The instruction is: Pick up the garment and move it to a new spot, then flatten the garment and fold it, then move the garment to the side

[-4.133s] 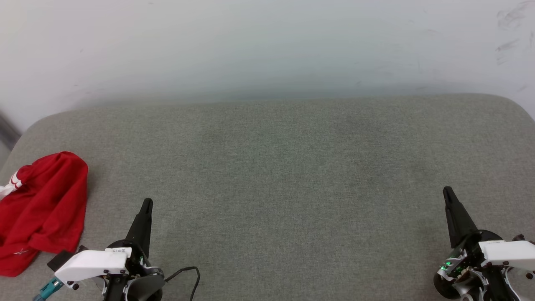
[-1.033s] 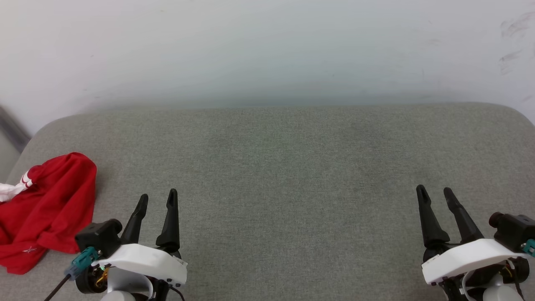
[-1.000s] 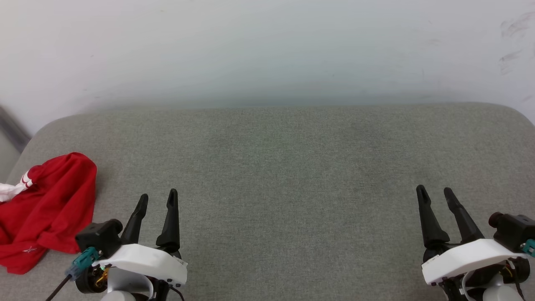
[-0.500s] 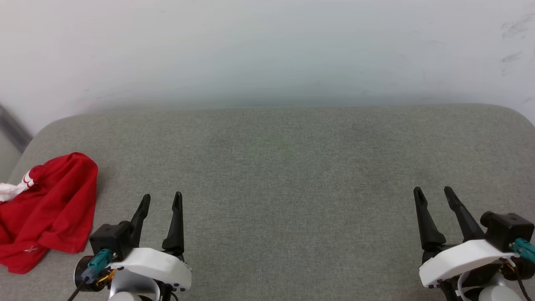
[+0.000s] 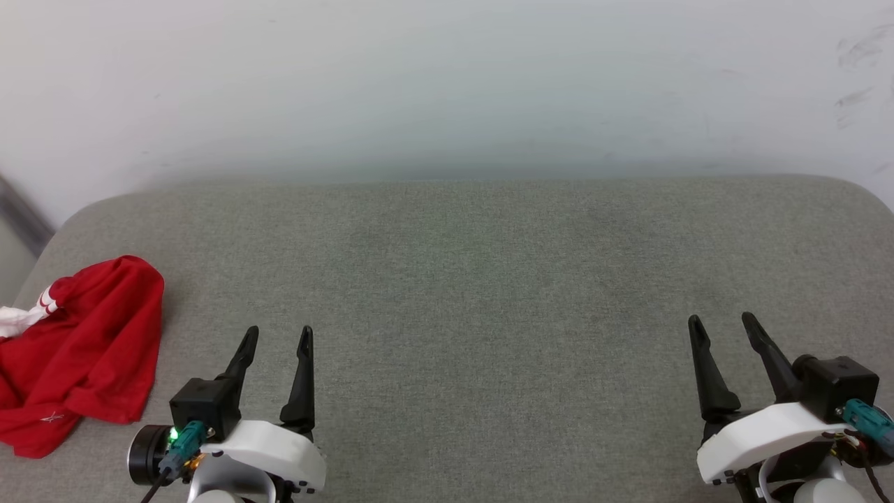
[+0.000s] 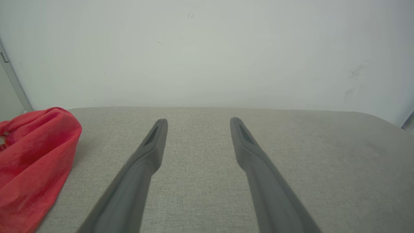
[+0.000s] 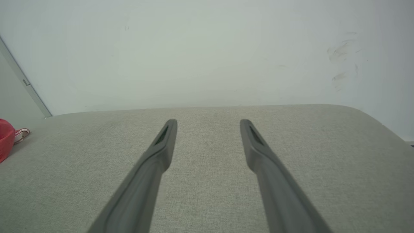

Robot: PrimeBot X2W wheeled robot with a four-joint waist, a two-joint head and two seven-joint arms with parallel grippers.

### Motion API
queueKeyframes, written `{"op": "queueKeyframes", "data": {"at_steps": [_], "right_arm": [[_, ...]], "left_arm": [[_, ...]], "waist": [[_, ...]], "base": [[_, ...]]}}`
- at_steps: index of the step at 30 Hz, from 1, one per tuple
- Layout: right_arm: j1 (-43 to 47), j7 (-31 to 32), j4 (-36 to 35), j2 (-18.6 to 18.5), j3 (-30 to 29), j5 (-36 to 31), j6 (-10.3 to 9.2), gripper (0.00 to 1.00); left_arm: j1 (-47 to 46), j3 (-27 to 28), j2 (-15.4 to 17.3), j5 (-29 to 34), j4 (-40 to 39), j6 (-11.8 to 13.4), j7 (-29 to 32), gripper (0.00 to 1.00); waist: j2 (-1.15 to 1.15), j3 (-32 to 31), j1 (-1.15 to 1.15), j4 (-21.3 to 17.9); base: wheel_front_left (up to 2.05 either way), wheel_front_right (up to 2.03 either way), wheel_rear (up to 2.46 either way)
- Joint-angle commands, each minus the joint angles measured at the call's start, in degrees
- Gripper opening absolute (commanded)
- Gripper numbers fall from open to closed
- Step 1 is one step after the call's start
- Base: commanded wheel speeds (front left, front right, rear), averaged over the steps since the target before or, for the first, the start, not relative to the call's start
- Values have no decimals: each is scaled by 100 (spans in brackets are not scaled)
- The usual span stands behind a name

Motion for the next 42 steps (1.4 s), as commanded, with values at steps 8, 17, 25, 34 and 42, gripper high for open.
{"op": "queueKeyframes", "data": {"at_steps": [8, 17, 25, 34, 42], "right_arm": [[23, -64, -28, 66, -14, -336, 0, 100], [28, -134, -58, 106, -63, -664, 0, 100], [34, -182, -160, 127, 16, -875, 0, 100], [-14, -204, -194, 132, 218, -731, -1, 100], [-56, -211, -250, 135, 431, -673, -1, 100]], "left_arm": [[-98, 97, -75, 237, 104, -109, -120, 100], [-131, 212, -153, 511, 158, -225, -220, 100], [-185, 309, -216, 775, 216, -286, -296, 100], [-167, 503, -229, 806, 244, -317, -284, 100], [-142, 659, -250, 796, 223, -345, -284, 100]], "waist": [[0, -5, 0, 11], [0, 5, 0, 112], [0, -2, 0, 561], [0, -17, 0, 1385], [0, 13, 0, 2109]], "base": [[0, 0, 0], [0, 0, 0], [0, 0, 0], [0, 0, 0], [0, 0, 0]]}}
